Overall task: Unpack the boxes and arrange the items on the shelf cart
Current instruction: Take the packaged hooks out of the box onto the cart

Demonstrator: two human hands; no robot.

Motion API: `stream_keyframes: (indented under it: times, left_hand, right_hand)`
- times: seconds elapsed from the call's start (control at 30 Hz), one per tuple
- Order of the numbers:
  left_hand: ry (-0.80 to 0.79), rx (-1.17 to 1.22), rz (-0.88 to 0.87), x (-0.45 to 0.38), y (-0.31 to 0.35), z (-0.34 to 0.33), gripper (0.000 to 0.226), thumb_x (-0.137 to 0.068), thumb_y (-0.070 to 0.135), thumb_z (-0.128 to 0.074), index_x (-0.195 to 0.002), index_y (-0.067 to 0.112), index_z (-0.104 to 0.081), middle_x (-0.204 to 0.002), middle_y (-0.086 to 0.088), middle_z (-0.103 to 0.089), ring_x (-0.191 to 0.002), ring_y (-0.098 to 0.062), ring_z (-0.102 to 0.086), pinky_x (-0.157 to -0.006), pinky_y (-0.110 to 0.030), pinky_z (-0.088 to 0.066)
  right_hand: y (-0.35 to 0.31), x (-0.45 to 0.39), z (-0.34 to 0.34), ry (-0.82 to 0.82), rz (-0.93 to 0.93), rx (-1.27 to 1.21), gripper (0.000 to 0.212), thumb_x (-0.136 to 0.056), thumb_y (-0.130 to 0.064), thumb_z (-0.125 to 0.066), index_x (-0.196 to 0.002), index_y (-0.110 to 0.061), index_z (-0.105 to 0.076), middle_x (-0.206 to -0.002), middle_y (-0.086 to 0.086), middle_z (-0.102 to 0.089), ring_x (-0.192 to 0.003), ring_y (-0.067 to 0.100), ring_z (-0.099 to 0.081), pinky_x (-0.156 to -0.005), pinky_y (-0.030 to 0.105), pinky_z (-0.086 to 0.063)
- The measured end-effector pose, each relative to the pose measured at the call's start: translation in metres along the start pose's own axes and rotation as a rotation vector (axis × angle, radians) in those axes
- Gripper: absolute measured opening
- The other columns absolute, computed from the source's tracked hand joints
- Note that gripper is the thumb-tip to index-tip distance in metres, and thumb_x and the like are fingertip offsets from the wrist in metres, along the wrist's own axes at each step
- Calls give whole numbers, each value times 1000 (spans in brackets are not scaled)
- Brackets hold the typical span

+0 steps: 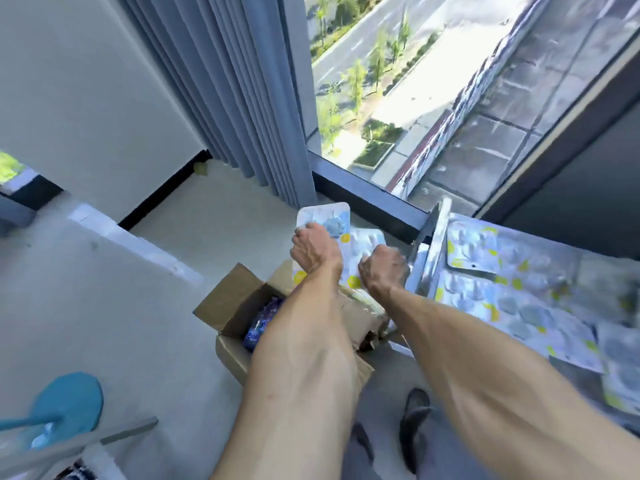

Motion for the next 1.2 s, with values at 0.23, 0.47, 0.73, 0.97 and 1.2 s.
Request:
stream_keyframes:
  times: [0.23,0.47,0.73,0.97,1.2]
  left_hand:
    - [-59,-73,-197,96,115,-46,23,-95,17,-52,-116,12,-59,-116,-12,-59,-104,-31,-61,-82,-39,-48]
    - [-187,-134,-296,191,204,-136,20,-94,19,-53,-112,15,-62,-113,-10,-62,-102,-30,-64,-79,-38,-48]
    - [-279,-182,-366,215,308,-235,20,-96,21,-52,-113,15,-59,-116,-10,-58,-108,-30,-60,-82,-39,-46]
    - [-342,-226,-477,227,376,-306,18,-97,14,-50,-112,12,-60,-118,-10,-57,-111,-29,-57,-86,-39,-47]
    - [-365,-302,-441,231,383,-337,27,-92,0,-47,-114,11,-59,-119,-9,-58,-110,-28,-59,-86,-36,-48]
  right_hand:
    - [139,-23,92,81,-298,-73,19,-91,-18,-54,-97,-7,-68,-99,13,-69,-93,31,-67,-67,29,-48]
    - [297,-63,134,27,-432,-30,25,-90,-15,-54,-109,-6,-67,-111,16,-66,-105,35,-63,-80,32,-50]
    - [435,-126,158,31,-559,-3,25,-93,-23,-53,-109,-10,-67,-114,14,-65,-106,33,-63,-80,33,-50]
    - [500,-167,159,-1,-616,-22,25,-94,-24,-53,-110,-10,-66,-117,14,-63,-108,32,-63,-84,33,-50]
    - [517,-184,144,-103,-564,-1,21,-95,-22,-50,-107,-10,-62,-112,11,-62,-103,29,-63,-70,28,-42]
Point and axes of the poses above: each hand's wrist, its own x-axis away from the middle knuckle, its own z-axis out of the back of the hand, y = z × x, the point moved 3 cm from there along -x, towards the middle knuckle
